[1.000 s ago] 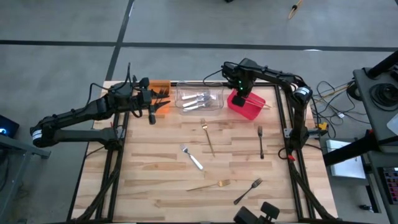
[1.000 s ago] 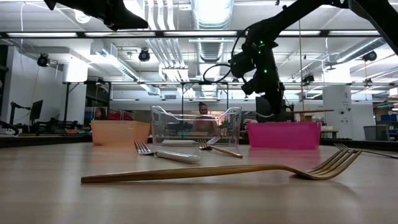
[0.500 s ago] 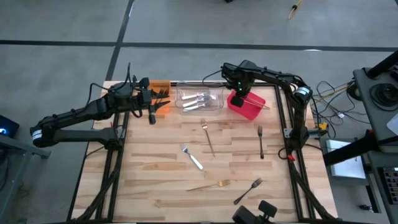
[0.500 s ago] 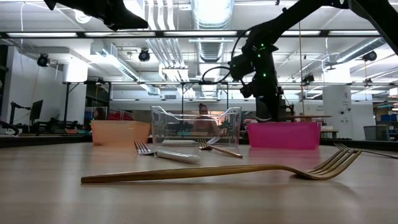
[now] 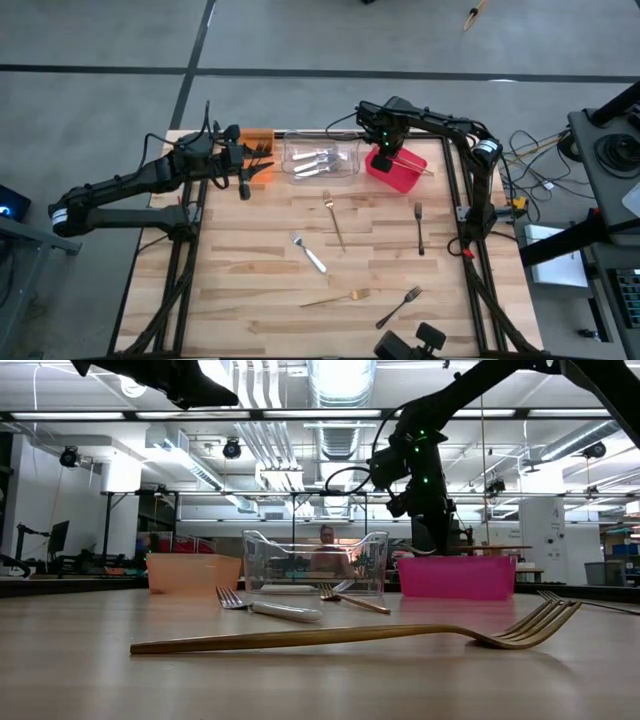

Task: Sort silverware by color (type)
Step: Put the gold fork into the red bin, then put the black fork into the orange bin

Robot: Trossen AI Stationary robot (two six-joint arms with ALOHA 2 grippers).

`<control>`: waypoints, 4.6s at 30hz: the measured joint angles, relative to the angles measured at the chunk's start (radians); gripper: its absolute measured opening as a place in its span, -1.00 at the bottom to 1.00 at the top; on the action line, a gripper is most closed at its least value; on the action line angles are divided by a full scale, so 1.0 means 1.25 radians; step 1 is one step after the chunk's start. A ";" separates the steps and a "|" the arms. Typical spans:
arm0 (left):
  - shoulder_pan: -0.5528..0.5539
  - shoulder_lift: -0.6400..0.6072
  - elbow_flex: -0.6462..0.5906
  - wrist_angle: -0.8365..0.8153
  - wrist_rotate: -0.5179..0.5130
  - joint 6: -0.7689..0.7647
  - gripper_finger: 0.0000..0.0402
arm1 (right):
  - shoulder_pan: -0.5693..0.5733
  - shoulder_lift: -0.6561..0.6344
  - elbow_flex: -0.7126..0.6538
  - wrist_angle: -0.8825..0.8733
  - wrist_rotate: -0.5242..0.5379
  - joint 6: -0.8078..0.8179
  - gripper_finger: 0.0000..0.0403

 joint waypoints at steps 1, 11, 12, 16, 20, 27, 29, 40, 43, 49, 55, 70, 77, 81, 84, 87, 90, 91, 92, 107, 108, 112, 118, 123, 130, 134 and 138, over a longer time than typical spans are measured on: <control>0.000 0.000 0.000 0.000 0.000 0.000 -0.62 | 0.000 0.000 0.000 0.000 0.000 0.000 -0.95; 0.000 0.000 0.000 -0.007 0.000 0.000 -0.62 | 0.000 0.000 0.000 -0.018 0.000 -0.001 -0.95; 0.000 0.000 0.000 -0.007 0.000 0.000 -0.62 | 0.000 0.000 0.000 -0.025 0.000 -0.001 -0.95; 0.000 0.000 0.000 -0.007 0.000 0.000 -0.62 | 0.000 0.000 0.000 -0.028 0.000 0.005 -0.95; 0.000 0.000 0.000 -0.007 0.000 0.000 -0.62 | 0.000 0.000 0.000 -0.030 -0.020 0.011 -0.95; 0.000 0.000 0.000 -0.009 0.000 0.000 -0.62 | 0.000 0.000 0.000 -0.033 -0.022 0.017 -0.95; 0.000 0.000 0.000 -0.009 0.000 0.000 -0.62 | 0.000 0.000 0.000 -0.032 -0.022 0.017 -0.95; 0.000 0.000 0.000 -0.011 0.000 0.000 -0.62 | 0.000 0.000 -0.017 -0.029 -0.022 0.036 -0.95; 0.000 0.000 0.000 -0.011 0.000 0.000 -0.62 | 0.000 0.000 -0.038 -0.020 -0.022 0.037 -0.95; 0.000 0.000 0.000 -0.011 0.000 0.000 -0.62 | 0.000 0.000 -0.071 0.005 -0.021 0.046 -0.95; 0.000 0.000 0.000 -0.011 0.000 0.000 -0.62 | 0.000 0.000 -0.073 0.024 -0.014 0.047 -0.95; 0.000 0.000 0.000 -0.011 0.000 0.000 -0.62 | 0.000 0.000 -0.073 0.030 -0.013 0.051 -0.89; 0.000 0.000 0.000 -0.011 0.000 0.000 -0.62 | 0.000 0.000 -0.073 0.042 -0.013 0.071 -0.88; 0.000 0.000 0.000 -0.011 0.000 0.000 -0.62 | 0.000 0.000 -0.073 0.044 -0.013 0.074 -0.88; 0.000 0.000 0.000 -0.011 0.000 0.001 -0.62 | 0.000 0.000 -0.073 0.045 -0.013 0.090 -0.88; 0.000 0.000 0.000 -0.011 0.000 0.001 -0.62 | 0.000 0.000 -0.073 0.045 -0.015 0.084 -0.89; 0.000 0.000 0.000 -0.011 0.000 0.000 -0.62 | 0.000 0.000 -0.073 0.045 -0.022 0.085 -0.91; 0.000 0.000 0.000 -0.011 0.000 0.001 -0.62 | 0.000 0.000 -0.073 0.047 -0.021 0.086 -0.91; 0.000 0.000 0.000 -0.011 0.000 0.000 -0.62 | 0.000 0.000 -0.073 0.048 -0.020 0.093 -0.90; 0.000 0.000 0.000 -0.011 0.000 0.001 -0.62 | 0.000 0.000 -0.065 0.052 -0.015 0.100 -0.47; 0.000 0.000 0.000 -0.011 0.000 0.001 -0.62 | 0.000 -0.001 -0.063 0.052 -0.016 0.109 -0.46; 0.000 0.000 0.000 -0.011 0.000 0.000 -0.62 | 0.001 -0.008 -0.040 0.025 -0.015 0.127 -0.45; 0.000 0.000 0.000 -0.015 0.000 -0.010 -0.62 | 0.013 -0.049 -0.026 0.029 -0.014 0.161 -0.54; 0.000 0.000 -0.001 -0.054 0.002 -0.106 -0.62 | 0.045 -0.120 -0.037 0.084 -0.015 0.161 -0.66; 0.000 0.001 -0.056 -0.074 0.003 -0.225 -0.62 | 0.110 -0.233 -0.084 0.259 -0.015 0.145 -0.76; 0.000 0.013 -0.066 -0.089 0.003 -0.300 -0.62 | 0.161 -0.299 -0.148 0.381 -0.015 0.125 -0.78; 0.000 0.031 -0.066 -0.090 0.003 -0.344 -0.62 | 0.218 -0.360 -0.233 0.489 -0.015 0.126 -0.79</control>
